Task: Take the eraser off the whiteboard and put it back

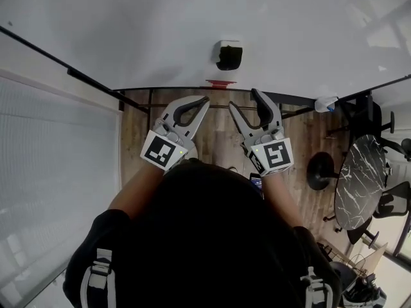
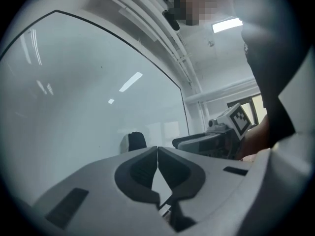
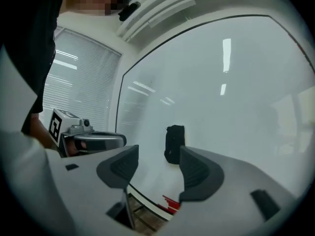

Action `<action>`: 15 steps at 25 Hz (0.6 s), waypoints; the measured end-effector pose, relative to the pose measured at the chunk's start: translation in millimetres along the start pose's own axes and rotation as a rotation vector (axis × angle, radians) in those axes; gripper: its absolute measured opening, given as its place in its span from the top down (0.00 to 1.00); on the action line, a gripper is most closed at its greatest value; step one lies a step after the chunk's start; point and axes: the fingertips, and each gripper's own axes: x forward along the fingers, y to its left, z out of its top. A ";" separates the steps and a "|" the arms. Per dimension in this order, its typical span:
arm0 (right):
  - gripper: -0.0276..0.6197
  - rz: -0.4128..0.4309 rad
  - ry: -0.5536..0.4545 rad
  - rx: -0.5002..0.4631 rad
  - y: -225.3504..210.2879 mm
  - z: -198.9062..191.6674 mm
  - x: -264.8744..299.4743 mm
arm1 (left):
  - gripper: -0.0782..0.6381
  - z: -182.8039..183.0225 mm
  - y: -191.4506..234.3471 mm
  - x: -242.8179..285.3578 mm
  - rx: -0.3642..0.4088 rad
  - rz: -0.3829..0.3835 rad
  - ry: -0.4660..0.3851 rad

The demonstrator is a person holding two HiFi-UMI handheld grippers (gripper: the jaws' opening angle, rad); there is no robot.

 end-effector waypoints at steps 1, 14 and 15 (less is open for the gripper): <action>0.57 0.025 -0.005 0.001 2.3 -0.4 -9.9 | 0.88 0.9 -9.4 -1.7 -0.002 0.009 0.002; 0.94 0.205 -0.043 0.054 18.0 -6.6 -115.3 | 0.88 2.4 -113.0 -16.1 -0.004 0.045 0.027; 0.94 0.212 -0.039 0.045 18.6 -8.2 -120.9 | 0.88 1.3 -119.0 -15.6 -0.006 0.045 0.029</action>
